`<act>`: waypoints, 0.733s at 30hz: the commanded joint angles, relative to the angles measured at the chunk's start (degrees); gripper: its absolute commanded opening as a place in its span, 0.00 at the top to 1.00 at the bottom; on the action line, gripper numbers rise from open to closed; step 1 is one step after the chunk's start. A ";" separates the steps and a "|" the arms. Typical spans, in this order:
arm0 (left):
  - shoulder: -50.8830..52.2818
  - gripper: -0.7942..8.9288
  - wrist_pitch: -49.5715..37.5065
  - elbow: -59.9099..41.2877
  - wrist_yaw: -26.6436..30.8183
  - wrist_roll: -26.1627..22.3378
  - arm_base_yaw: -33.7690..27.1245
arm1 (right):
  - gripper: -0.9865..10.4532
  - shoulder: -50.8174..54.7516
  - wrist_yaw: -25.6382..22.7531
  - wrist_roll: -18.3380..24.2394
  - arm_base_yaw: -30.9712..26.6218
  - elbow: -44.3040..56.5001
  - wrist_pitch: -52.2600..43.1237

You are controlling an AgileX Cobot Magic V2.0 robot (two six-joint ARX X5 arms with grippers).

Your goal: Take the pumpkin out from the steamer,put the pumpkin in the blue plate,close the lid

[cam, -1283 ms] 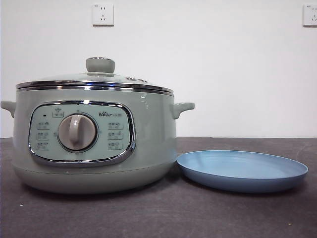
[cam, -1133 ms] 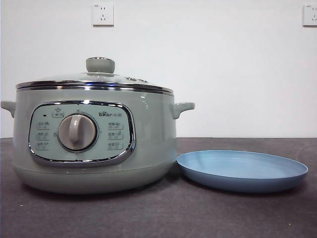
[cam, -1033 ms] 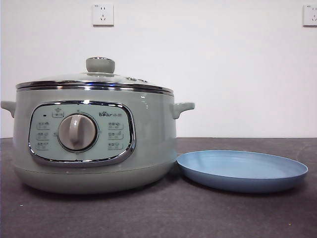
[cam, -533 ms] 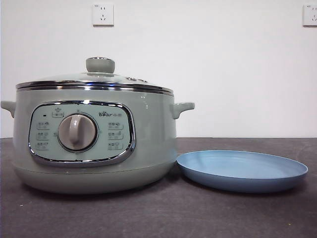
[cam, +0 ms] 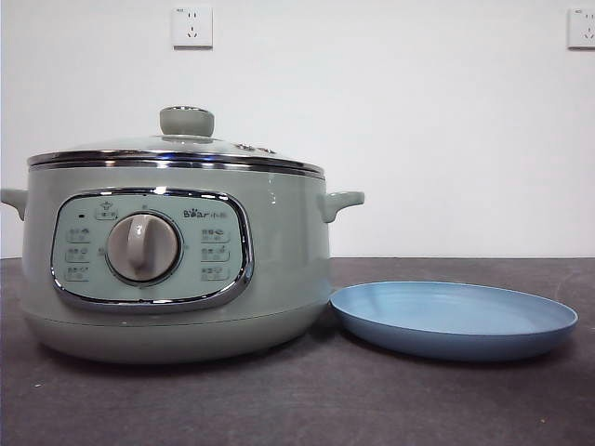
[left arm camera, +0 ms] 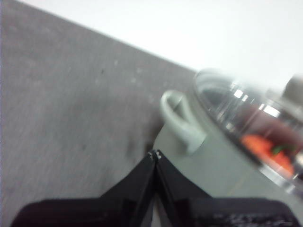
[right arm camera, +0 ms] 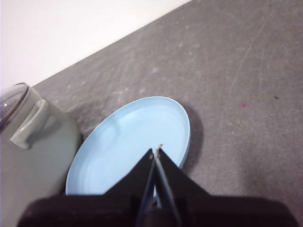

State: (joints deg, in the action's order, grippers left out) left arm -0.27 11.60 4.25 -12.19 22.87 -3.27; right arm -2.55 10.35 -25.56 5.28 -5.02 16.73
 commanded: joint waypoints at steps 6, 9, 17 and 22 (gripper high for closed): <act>-0.72 0.93 3.19 6.27 1.73 1.55 -0.20 | 0.93 -6.05 0.04 -0.57 0.00 -7.93 0.52; -3.23 0.93 3.48 8.70 1.62 1.40 -0.17 | 0.93 -9.35 0.04 -0.52 0.00 -11.43 0.50; -13.99 0.93 3.48 16.35 -0.02 0.22 -0.17 | 0.93 -19.30 0.22 1.75 0.00 -21.09 0.50; -21.64 0.93 3.50 22.32 -6.38 -6.62 -0.17 | 0.93 -25.35 0.31 5.53 0.00 -26.93 1.20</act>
State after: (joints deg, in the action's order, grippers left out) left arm -21.15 15.40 26.04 -17.54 19.97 -3.27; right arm -27.29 10.52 -22.20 5.28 -31.05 18.06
